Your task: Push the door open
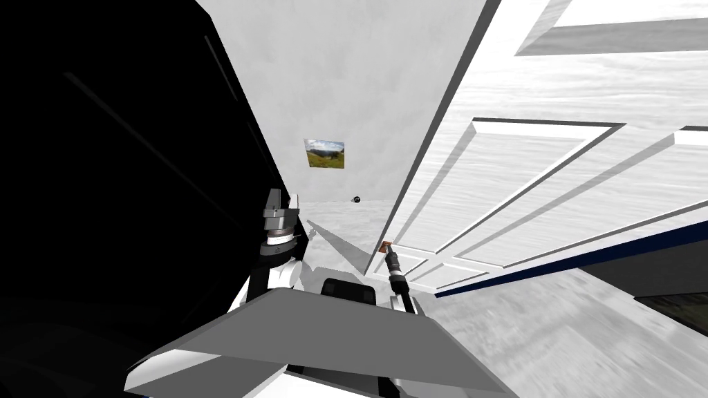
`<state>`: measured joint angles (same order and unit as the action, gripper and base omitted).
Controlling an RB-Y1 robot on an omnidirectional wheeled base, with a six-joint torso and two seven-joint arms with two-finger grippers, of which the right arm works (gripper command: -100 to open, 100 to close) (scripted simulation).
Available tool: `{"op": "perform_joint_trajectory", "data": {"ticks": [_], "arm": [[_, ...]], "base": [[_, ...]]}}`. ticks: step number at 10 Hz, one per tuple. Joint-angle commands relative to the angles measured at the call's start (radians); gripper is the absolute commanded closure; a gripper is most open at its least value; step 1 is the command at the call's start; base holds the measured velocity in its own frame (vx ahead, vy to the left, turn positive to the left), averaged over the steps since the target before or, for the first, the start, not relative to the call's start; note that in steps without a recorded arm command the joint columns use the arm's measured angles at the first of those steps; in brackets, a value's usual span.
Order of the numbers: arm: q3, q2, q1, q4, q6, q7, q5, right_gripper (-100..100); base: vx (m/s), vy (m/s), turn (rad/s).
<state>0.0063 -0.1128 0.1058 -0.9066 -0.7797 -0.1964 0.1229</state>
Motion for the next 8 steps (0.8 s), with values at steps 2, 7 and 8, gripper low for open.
{"op": "perform_joint_trajectory", "data": {"ticks": [2, 7, 8], "arm": [[-0.043, -0.003, -0.006, -0.002, 0.008, 0.017, -0.020, 100], [-0.102, 0.011, -0.030, 0.022, 0.016, 0.049, -0.051, 100], [-0.118, 0.015, -0.036, 0.028, 0.019, 0.058, -0.059, 100]], "base": [[0.138, 0.082, -0.067], [0.146, 0.063, -0.056], [0.149, 0.084, -0.078]]}}
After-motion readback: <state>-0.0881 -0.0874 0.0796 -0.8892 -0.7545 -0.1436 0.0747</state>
